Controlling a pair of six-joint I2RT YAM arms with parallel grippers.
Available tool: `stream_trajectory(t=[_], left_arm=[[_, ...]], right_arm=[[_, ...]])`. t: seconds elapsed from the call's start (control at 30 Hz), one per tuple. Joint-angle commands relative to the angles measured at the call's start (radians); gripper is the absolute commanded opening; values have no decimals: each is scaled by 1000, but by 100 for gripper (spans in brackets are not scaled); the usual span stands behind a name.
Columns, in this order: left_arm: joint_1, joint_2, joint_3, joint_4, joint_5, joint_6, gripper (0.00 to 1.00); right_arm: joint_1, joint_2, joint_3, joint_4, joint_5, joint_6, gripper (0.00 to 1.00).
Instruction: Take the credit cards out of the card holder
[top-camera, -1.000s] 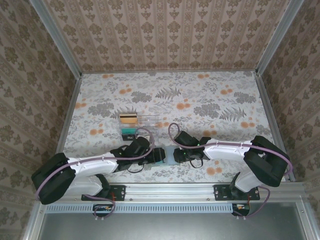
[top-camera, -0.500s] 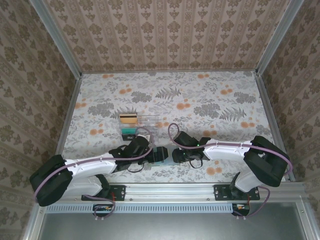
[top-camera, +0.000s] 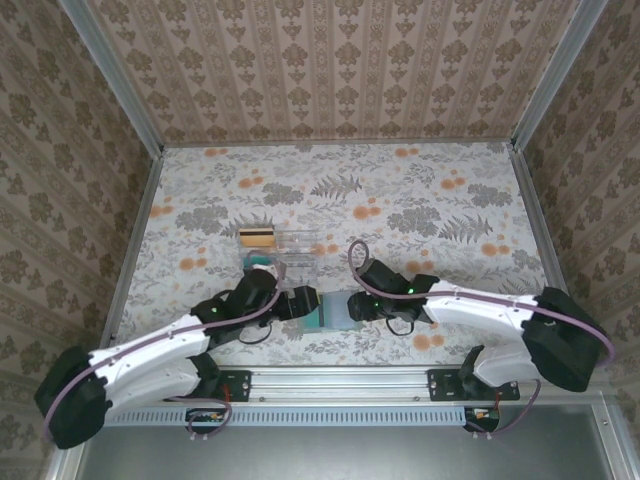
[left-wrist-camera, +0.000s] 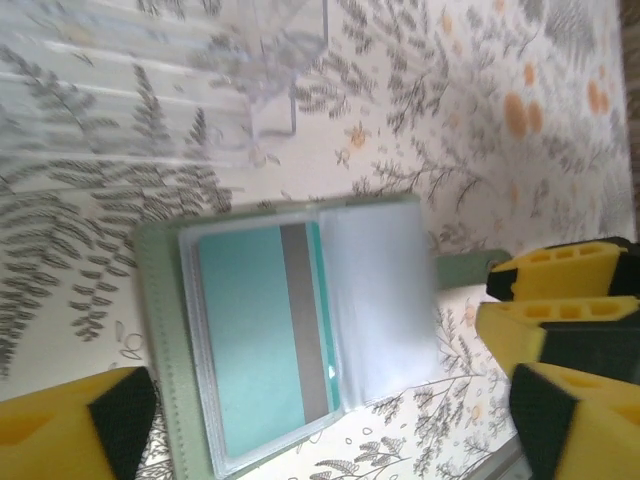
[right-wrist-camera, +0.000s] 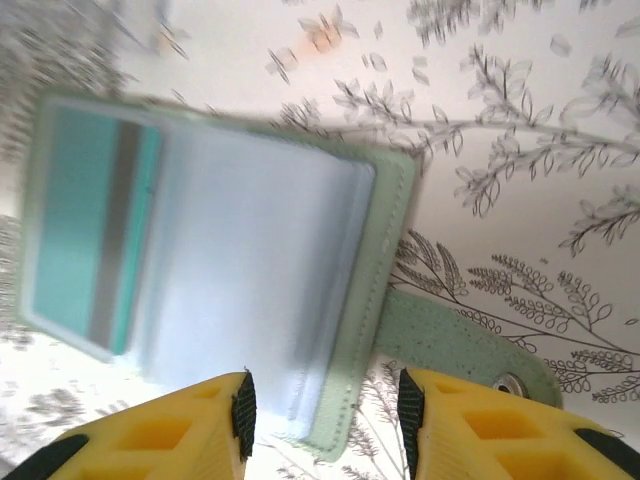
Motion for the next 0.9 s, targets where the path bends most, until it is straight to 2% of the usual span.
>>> stream_trajectory(t=[0.0,0.13,0.33,0.57,0.87], left_arm=[[45,-78,-43,-125,-21,-4,80],[72,-114,-89,-125,-13,-48,50],[72,-32,-85,-76,16,-56,13],[58,107,-47,12,39,-40,5],[26,179,-28,43,31,-45,4]], right_arm=[[-6,-43,18,-1,-33,-1,44],[-6,1,61,47,-137,-1,41],[-6,116,85,139,-237,45,35],[-5,205,85,221,-297,106,31],[-10,283,90,278,-334,163,27]])
